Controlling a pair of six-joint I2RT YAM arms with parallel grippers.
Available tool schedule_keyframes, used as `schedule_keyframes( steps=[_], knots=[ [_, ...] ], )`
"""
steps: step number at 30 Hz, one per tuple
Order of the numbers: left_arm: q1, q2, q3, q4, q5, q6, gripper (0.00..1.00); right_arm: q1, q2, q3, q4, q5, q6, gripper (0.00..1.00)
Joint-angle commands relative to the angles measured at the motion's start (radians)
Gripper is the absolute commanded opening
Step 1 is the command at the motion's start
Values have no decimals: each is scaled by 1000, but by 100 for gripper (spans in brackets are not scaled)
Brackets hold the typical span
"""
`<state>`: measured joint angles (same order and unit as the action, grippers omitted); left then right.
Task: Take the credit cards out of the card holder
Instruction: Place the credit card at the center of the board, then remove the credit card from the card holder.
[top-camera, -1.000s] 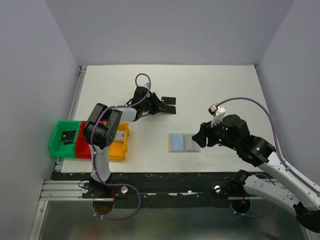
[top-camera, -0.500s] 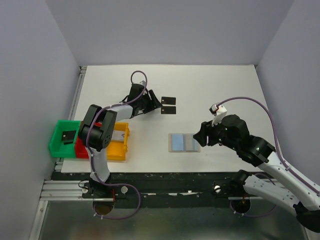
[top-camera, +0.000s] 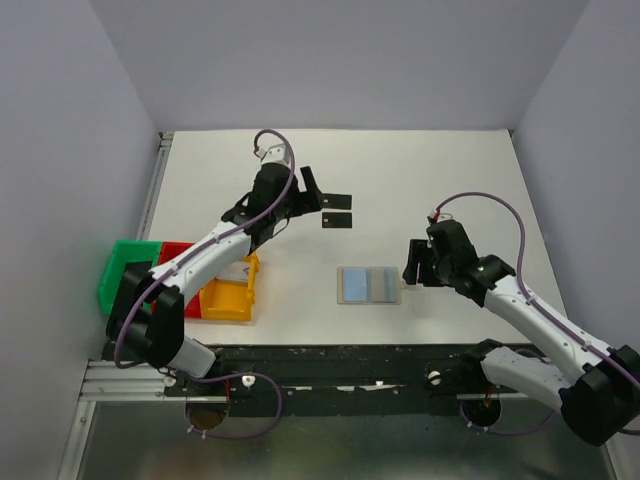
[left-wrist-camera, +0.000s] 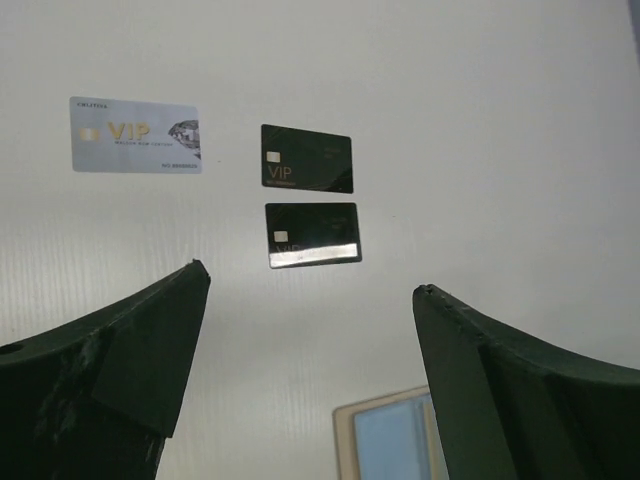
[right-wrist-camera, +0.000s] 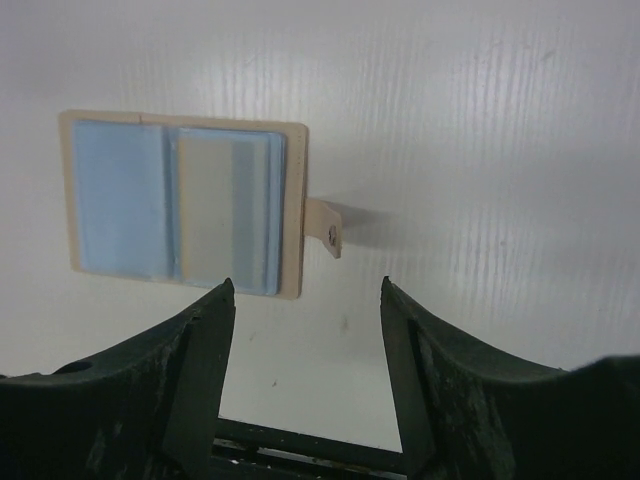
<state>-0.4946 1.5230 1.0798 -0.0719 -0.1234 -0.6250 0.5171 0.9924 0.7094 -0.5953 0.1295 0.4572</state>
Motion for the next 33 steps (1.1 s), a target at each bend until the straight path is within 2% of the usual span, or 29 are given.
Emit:
schedule_keyframes(
  steps=[1, 4, 6, 11, 14, 16, 19, 23, 27, 29, 33],
  knots=[
    [-18, -145, -147, 39, 29, -68, 99, -23, 58, -30, 75, -56, 35, 68],
    [-28, -222, -248, 141, 109, -142, 99, -25, 120, -28, 97, -73, 40, 68],
    [-54, -254, -261, 118, 102, -153, 99, -28, 153, -30, 109, -71, 43, 67],
    [-117, -280, -186, -124, -50, -131, 99, -40, 236, -37, 130, -64, 54, 65],
    [-119, -305, -196, -210, -123, -189, 99, -51, 275, -39, 149, -74, 66, 63],
    [-107, -331, -234, -201, -115, -188, 99, -55, 299, -39, 161, -82, 74, 62],
    [-79, -391, -320, -134, -21, -176, 99, -61, 331, -33, 178, -94, 75, 59],
    [-75, -489, -455, 33, 24, -211, 99, -66, 362, -24, 187, -106, 71, 53],
    [-75, -449, -408, -11, 77, -177, 98, -68, 374, -19, 186, -114, 69, 43],
    [-78, -405, -376, -29, 122, -163, 96, -69, 374, -19, 187, -120, 70, 35],
    [-126, -341, -382, 100, 290, -141, 95, -68, 342, -30, 201, -157, 52, 16]
  ],
)
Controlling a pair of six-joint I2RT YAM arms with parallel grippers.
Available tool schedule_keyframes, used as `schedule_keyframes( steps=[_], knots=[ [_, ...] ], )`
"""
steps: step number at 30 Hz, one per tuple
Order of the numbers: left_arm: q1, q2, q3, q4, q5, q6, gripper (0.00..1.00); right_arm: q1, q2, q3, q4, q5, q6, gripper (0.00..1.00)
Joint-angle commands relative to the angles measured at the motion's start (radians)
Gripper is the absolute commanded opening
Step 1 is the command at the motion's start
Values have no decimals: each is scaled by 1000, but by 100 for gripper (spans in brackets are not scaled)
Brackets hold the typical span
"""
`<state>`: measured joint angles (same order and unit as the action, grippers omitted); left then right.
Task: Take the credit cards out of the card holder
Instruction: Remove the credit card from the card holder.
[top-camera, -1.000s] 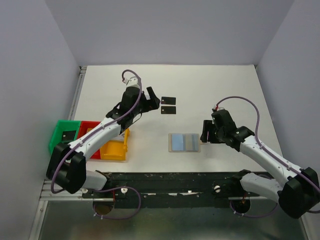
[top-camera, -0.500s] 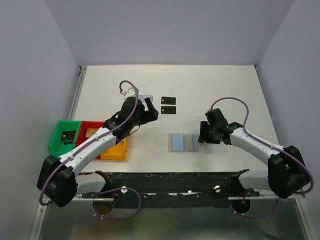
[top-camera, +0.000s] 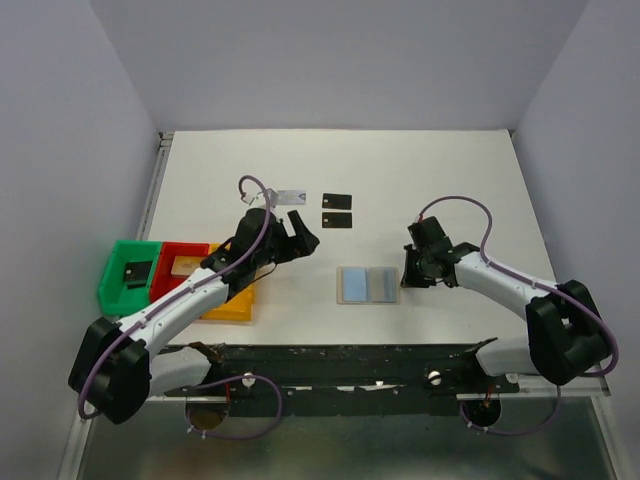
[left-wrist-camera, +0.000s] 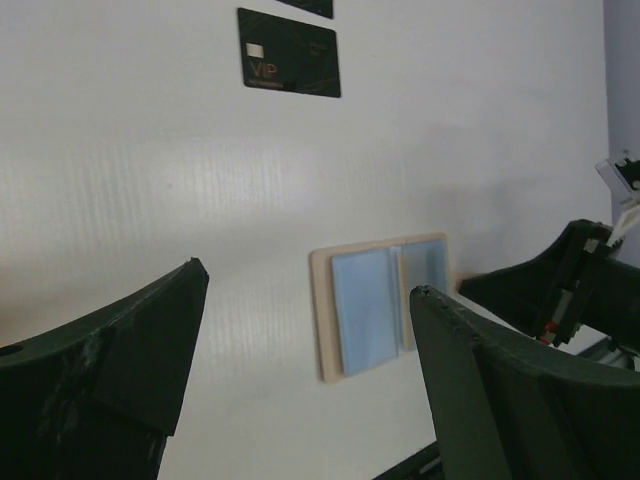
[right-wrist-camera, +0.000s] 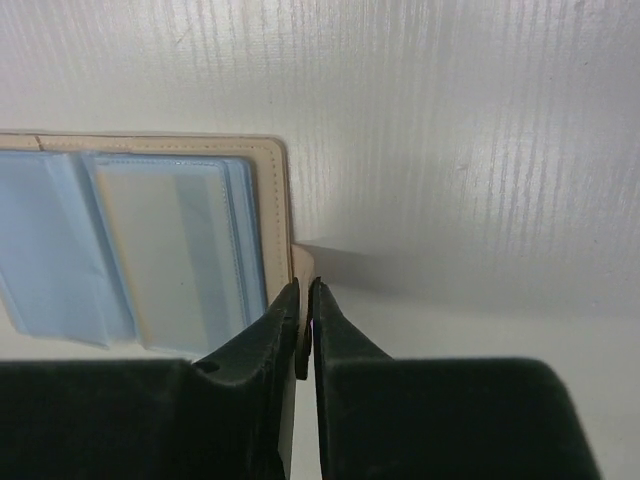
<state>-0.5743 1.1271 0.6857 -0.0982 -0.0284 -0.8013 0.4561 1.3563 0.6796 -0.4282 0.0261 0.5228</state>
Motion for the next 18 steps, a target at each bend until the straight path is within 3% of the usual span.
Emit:
schedule_keyframes(
  steps=[1, 3, 12, 18],
  knots=[
    [-65, 69, 8, 167, 223, 53, 95, -7, -48, -8, 40, -67, -23, 11],
    [-114, 111, 26, 196, 263, 86, 96, -8, -98, -24, 52, -94, -47, 0],
    [-211, 286, 166, 206, 386, 208, 95, -7, -296, -64, 69, -213, -138, 0],
    [-239, 424, 250, 166, 397, 228, 77, -7, -322, -77, 95, -278, -135, 0]
  ],
)
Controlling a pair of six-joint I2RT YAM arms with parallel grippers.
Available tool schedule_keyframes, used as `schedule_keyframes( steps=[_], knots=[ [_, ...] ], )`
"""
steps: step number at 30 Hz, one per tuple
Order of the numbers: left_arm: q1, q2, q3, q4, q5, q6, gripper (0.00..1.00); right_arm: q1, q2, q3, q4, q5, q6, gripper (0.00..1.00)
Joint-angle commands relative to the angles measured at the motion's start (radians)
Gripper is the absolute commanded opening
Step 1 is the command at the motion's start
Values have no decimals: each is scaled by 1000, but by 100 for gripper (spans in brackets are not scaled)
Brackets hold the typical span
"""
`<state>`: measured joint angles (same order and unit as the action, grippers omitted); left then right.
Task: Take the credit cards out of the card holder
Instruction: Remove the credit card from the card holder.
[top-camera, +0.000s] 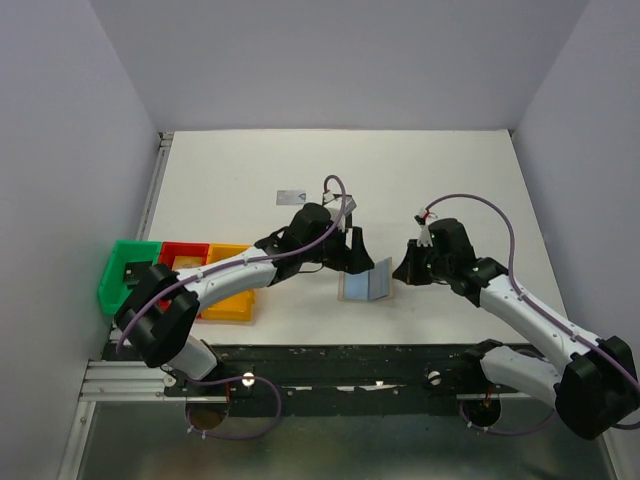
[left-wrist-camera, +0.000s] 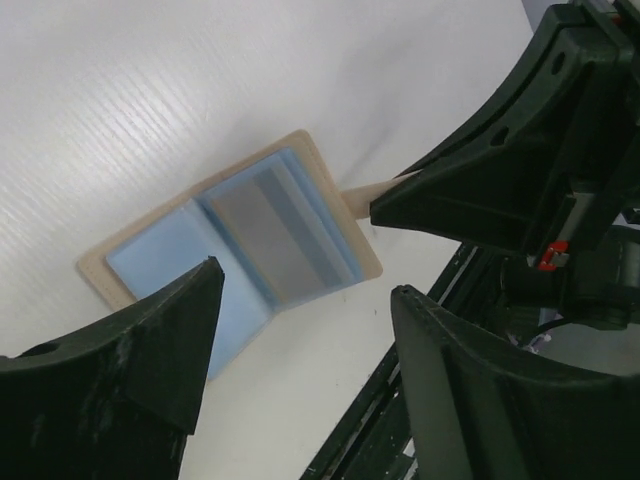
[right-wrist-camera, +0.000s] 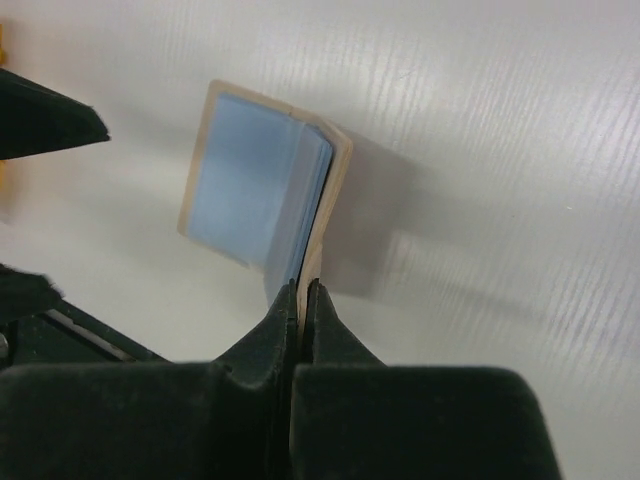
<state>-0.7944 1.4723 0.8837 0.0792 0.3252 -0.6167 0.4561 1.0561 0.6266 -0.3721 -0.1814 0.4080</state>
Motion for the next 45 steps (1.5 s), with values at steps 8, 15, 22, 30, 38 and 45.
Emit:
schedule_keyframes(
  steps=[8, 15, 22, 30, 38, 45],
  knots=[
    [-42, 210, 153, -100, 20, 75, 63, -7, -15, -30, 38, -61, -12, 0],
    [-60, 255, 195, -136, 17, 100, 62, -7, -24, -27, 41, -69, -12, 0],
    [-86, 295, 235, -173, -2, 129, 64, -7, -33, -21, 42, -75, -8, 0],
    [-94, 322, 248, -187, -15, 133, 63, -7, -38, -24, 47, -79, -6, 0],
    [-100, 327, 248, -187, -20, 138, 64, -7, -41, -27, 48, -84, -6, 0],
    [-111, 339, 267, -196, -28, 144, 64, -7, -41, -24, 52, -95, -8, 0]
  ],
)
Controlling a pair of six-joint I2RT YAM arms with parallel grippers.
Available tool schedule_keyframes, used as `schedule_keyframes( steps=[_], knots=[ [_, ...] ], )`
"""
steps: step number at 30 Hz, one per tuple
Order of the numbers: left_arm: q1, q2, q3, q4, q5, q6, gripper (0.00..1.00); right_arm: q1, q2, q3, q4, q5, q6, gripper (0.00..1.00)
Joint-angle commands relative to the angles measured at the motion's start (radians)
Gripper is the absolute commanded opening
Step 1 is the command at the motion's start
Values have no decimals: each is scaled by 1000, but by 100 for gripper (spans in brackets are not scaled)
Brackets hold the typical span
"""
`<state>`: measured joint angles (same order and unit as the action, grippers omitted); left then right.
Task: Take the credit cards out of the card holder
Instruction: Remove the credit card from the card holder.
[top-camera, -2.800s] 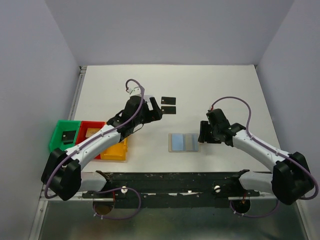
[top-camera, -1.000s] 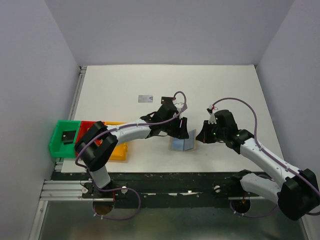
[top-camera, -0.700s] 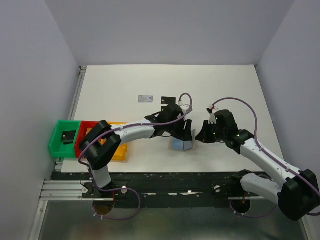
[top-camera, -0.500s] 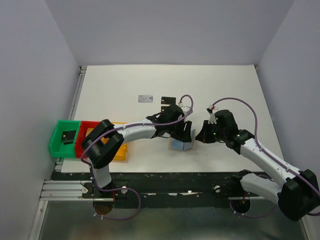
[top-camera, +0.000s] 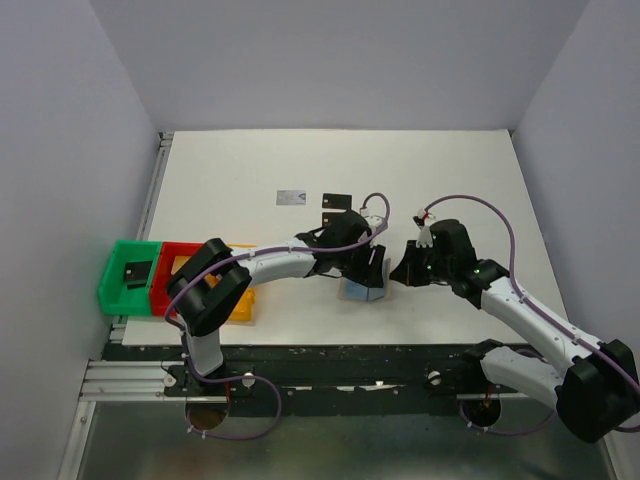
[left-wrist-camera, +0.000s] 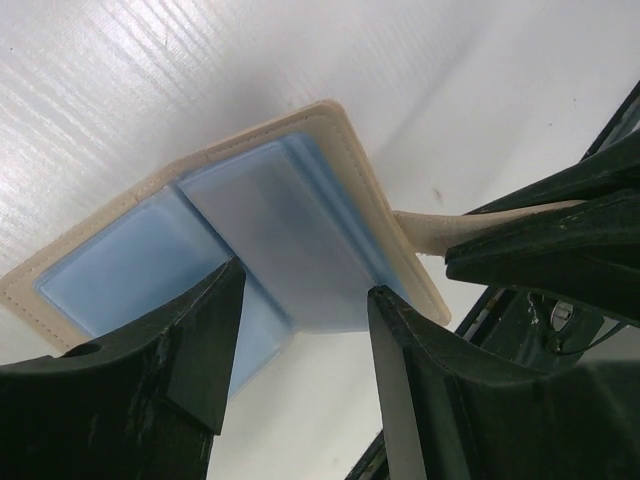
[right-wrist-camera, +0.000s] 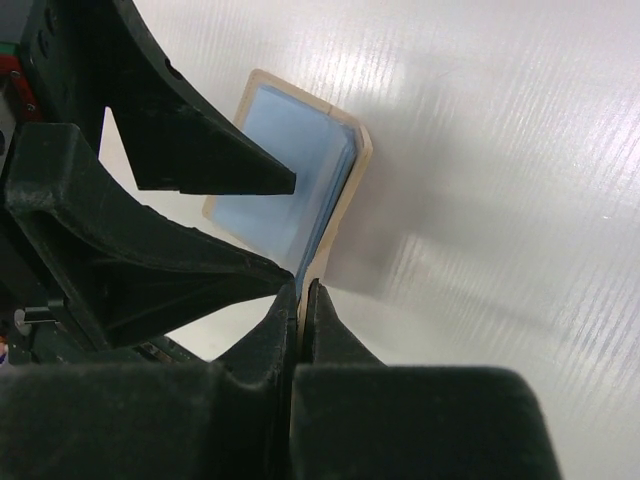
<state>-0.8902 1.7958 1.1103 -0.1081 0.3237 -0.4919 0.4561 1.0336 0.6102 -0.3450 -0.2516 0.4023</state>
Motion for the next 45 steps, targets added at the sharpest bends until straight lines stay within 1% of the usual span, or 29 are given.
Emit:
schedule_keyframes(
  steps=[1, 36, 45],
  knots=[
    [-16, 16, 40, -8, -26, 19, 65, -7, -21, -7, 21, -23, 0, 0],
    [-36, -29, 22, -7, -84, 21, 74, -7, -20, -17, 23, -23, -10, 0],
    [-36, -49, 2, 2, -101, 18, 74, -7, -18, -18, 24, -23, -11, 0]
  ],
)
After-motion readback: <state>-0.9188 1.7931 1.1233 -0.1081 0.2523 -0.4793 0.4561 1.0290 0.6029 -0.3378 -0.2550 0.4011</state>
